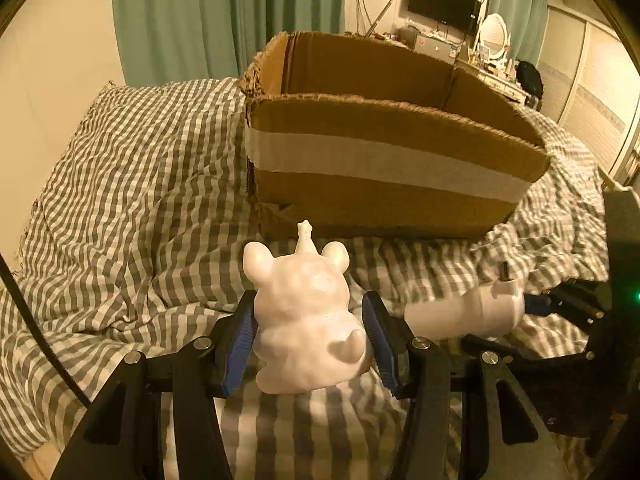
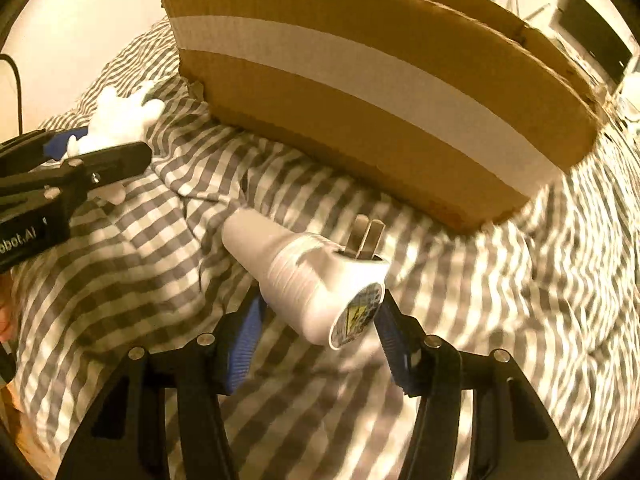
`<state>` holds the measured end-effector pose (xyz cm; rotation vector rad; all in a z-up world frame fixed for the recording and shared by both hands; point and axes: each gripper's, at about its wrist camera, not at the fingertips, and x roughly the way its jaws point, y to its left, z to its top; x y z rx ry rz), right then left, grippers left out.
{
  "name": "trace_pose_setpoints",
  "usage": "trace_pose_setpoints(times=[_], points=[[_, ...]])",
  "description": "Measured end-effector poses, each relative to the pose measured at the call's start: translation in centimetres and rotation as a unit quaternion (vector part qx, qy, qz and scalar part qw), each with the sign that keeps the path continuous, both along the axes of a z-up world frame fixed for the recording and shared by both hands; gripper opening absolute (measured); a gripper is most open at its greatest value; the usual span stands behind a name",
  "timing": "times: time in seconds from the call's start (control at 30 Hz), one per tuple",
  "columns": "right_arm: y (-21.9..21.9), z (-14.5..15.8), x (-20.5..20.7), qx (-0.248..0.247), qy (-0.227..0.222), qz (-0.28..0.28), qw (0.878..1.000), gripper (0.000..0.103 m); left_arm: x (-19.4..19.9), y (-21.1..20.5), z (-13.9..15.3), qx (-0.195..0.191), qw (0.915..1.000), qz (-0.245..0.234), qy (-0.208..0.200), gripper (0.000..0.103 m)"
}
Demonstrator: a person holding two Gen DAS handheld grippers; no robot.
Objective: Organize objects
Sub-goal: 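Grasp the white handheld device with the right gripper while the left gripper holds the figurine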
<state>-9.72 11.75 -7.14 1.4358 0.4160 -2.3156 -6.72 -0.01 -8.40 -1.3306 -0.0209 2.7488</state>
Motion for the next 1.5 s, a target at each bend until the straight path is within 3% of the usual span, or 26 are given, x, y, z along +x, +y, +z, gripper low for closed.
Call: trace_pose_setpoints(times=[0.13,0.2,0.37,0.63,0.67,0.73,0.93,0.97,1.0,1.13,1.17,1.23,1.27,1.3,1.5], points=[[0.7,0.4,0.2,-0.026,-0.028,-0.027,0.999,0.056,0.9,-0.1,0.6,0.002,1.0000,0.001,0.002,0.054],[1.0,0.2,-0.3,-0.050,-0.046,-0.048,0.997,0.070,1.0,-0.3,0.5,0.000,1.0000,0.003,0.000,0.054],[1.1,-1.2,-2.0,-0.102,-0.082,-0.101,0.986,0.073,0.4,-0.7,-0.4,-0.006,0.9999,0.008,-0.008,0.054],[1.8,-3.4,-2.8,-0.101,-0.090,-0.094,0.986,0.078,-0.7,-0.3,-2.1,-0.011,0.9996,0.005,-0.025,0.054],[1.9,-3.4,-3.0,-0.104,-0.088,-0.094,0.986,0.074,-0.7,-0.2,-2.2,-0.012,0.9996,0.003,-0.025,0.054],[2.2,-3.1,-3.7,-0.107,-0.081,-0.099,0.986,0.055,-0.6,0.0,-2.2,-0.014,0.9996,0.001,-0.024,0.054],[5.9,-1.5,-2.5,-0.112,-0.057,-0.096,0.987,0.047,-0.1,-0.1,-1.9,-0.014,0.9996,0.001,-0.023,0.054],[5.9,-1.1,-2.4,-0.109,-0.048,-0.093,0.988,0.011,-0.1,-0.2,-1.7,-0.014,0.9997,0.001,-0.022,0.054],[5.9,-0.7,-2.2,-0.107,-0.040,-0.089,0.989,0.001,0.0,-0.2,-1.6,-0.013,0.9997,0.002,-0.022,0.054],[5.2,0.6,-0.2,-0.078,-0.012,-0.075,0.994,0.001,0.2,-0.5,-1.0,-0.010,0.9998,0.004,-0.020,0.054],[5.4,0.9,-0.1,-0.077,-0.003,-0.079,0.994,0.002,0.3,-0.6,-0.9,-0.010,0.9998,0.005,-0.019,0.054],[5.8,1.3,-0.1,-0.086,-0.001,-0.090,0.992,0.022,0.3,-0.8,-0.9,-0.011,0.9997,0.009,-0.018,0.054],[6.0,1.4,-0.2,-0.090,-0.003,-0.097,0.991,0.044,0.2,-1.0,-0.9,-0.012,0.9997,0.012,-0.018,0.054],[6.2,1.5,-0.3,-0.095,-0.004,-0.104,0.990,0.056,0.1,-1.1,-1.0,-0.014,0.9997,0.013,-0.018,0.054],[7.9,1.1,-1.5,-0.142,-0.023,-0.160,0.977,0.060,-1.1,-1.4,-1.2,-0.019,0.9994,0.024,-0.014,0.054]])
